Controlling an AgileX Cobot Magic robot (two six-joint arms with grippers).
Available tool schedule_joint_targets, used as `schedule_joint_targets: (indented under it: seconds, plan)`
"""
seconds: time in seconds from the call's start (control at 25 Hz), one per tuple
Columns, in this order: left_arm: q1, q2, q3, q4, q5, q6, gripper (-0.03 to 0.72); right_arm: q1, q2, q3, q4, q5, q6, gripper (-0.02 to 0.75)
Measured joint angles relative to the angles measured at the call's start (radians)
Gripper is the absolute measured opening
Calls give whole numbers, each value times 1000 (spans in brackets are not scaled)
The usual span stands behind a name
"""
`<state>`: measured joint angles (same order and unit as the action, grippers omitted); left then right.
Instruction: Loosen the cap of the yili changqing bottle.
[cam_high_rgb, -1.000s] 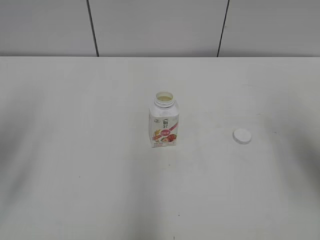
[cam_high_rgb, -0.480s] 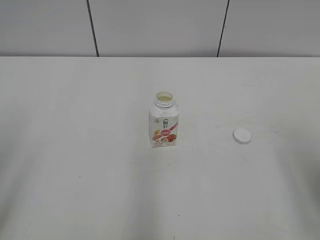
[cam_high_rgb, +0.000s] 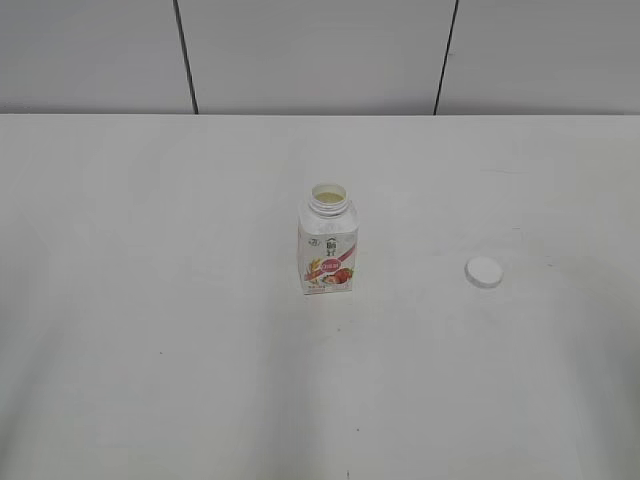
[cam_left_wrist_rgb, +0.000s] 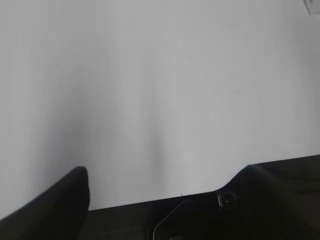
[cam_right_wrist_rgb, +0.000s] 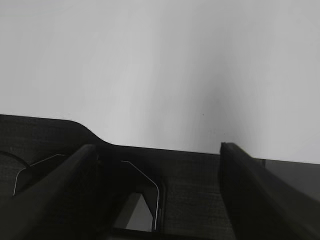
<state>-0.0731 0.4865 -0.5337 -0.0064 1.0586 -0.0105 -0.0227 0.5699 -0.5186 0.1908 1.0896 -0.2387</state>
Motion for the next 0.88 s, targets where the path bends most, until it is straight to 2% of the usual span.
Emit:
schedule_joint_targets:
  seconds: [0.88]
  plan:
    - [0, -490, 10, -7, 0, -1, 562, 0, -496, 4, 7, 12, 15, 587]
